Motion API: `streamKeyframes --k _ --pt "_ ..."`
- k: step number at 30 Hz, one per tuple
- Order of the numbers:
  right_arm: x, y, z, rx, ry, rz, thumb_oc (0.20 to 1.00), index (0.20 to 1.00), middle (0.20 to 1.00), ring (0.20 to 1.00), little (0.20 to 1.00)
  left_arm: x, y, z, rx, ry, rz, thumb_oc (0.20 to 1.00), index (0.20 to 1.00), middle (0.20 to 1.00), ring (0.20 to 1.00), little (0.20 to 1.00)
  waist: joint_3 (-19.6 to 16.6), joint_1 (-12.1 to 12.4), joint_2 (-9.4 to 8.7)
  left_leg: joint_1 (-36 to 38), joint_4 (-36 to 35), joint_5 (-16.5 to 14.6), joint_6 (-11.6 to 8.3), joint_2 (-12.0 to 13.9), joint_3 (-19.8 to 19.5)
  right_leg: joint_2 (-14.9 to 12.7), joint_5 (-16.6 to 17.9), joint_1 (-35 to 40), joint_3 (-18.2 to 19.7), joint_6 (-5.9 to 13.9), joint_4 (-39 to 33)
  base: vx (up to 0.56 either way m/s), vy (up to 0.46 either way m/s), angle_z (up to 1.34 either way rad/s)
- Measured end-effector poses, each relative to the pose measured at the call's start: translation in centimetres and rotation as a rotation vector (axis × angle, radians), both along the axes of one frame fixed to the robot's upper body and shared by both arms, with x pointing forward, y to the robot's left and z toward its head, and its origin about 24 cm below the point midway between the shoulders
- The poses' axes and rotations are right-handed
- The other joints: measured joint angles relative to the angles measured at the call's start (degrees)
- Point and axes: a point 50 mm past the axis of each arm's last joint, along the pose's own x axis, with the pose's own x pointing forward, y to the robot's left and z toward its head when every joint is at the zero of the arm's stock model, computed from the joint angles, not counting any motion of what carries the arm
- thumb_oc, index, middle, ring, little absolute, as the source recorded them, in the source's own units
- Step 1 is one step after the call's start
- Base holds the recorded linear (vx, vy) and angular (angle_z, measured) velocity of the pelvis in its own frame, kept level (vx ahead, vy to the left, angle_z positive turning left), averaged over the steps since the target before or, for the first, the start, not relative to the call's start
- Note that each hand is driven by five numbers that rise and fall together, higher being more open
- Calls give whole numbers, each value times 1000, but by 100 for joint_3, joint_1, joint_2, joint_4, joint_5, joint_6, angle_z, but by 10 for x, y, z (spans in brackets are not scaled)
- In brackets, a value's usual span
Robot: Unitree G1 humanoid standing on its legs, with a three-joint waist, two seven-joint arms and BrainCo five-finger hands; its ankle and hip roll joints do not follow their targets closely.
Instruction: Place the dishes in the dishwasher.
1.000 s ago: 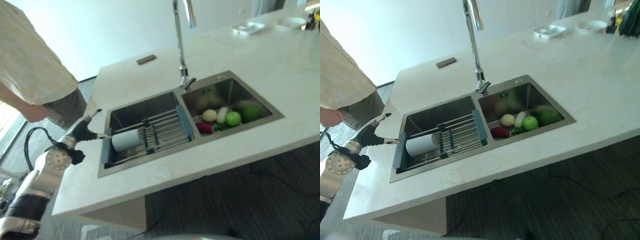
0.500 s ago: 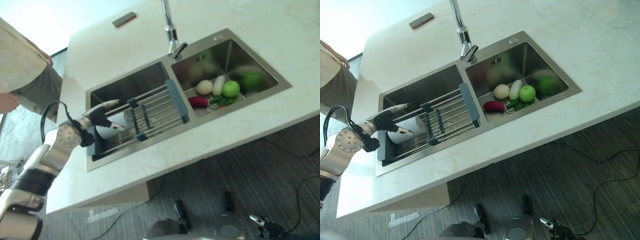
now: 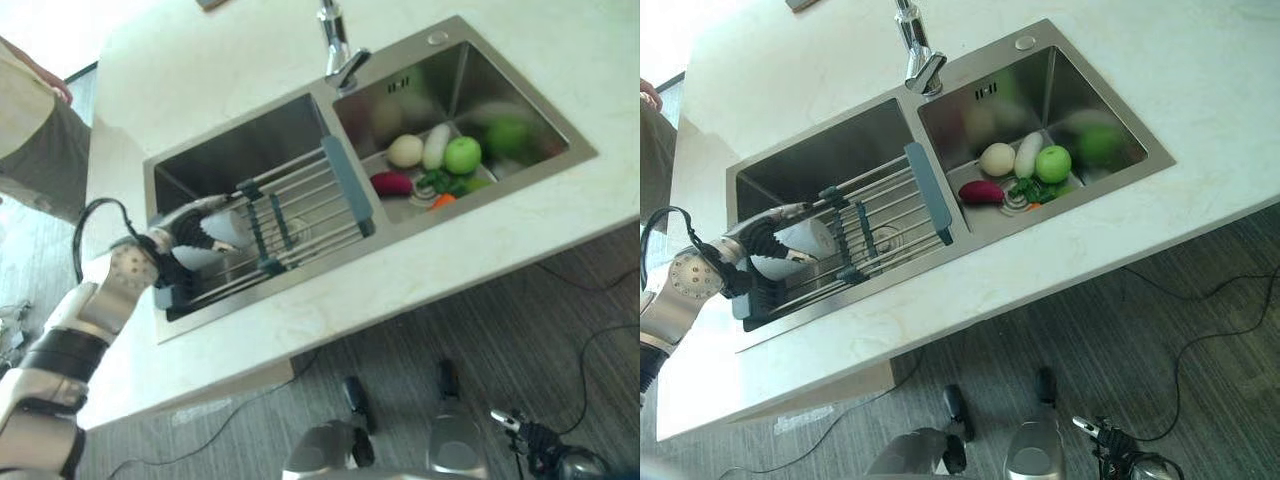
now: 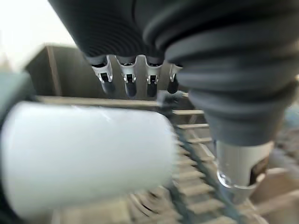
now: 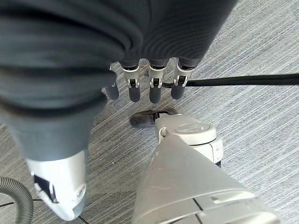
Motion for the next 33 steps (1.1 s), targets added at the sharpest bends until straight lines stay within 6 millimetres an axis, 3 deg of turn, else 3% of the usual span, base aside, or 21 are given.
streamKeyframes --k 2,6,9,27,33 --pt "11 4 3 5 -31 28 1000 1000 1000 1000 1000 -1 10 1 42 -42 54 1000 1000 1000 1000 1000 75 10 -66 -128 1 20 -11 -3 -6 -3 19 -129 2 -3 0 -97 4 1" --pt "25 13 5 17 -66 65 1000 1000 1000 1000 1000 -1 14 2 52 -89 83 1000 1000 1000 1000 1000 222 31 -156 -239 2 57 9 -1 -8 4 74 -237 0 -20 4 -81 1 1" --pt "36 20 7 35 -95 65 1000 1000 1000 1000 1000 4 11 15 81 -156 83 1000 1000 1000 1000 1000 349 65 -238 -342 2 72 14 0 -31 0 89 -328 -24 -15 8 -122 -8 4" --pt "49 24 12 33 -128 69 1000 1000 1000 1000 1000 8 5 25 77 -174 57 1000 1000 1000 1000 1000 352 162 -239 -464 2 100 5 15 -143 2 85 -380 -156 -13 8 -13 1 2" --pt "49 24 12 33 -130 61 1000 1000 1000 1000 1000 3 6 18 77 -196 69 1000 1000 1000 1000 1000 353 185 -237 -467 2 100 5 16 -145 1 82 -381 -159 -10 8 0 0 0"
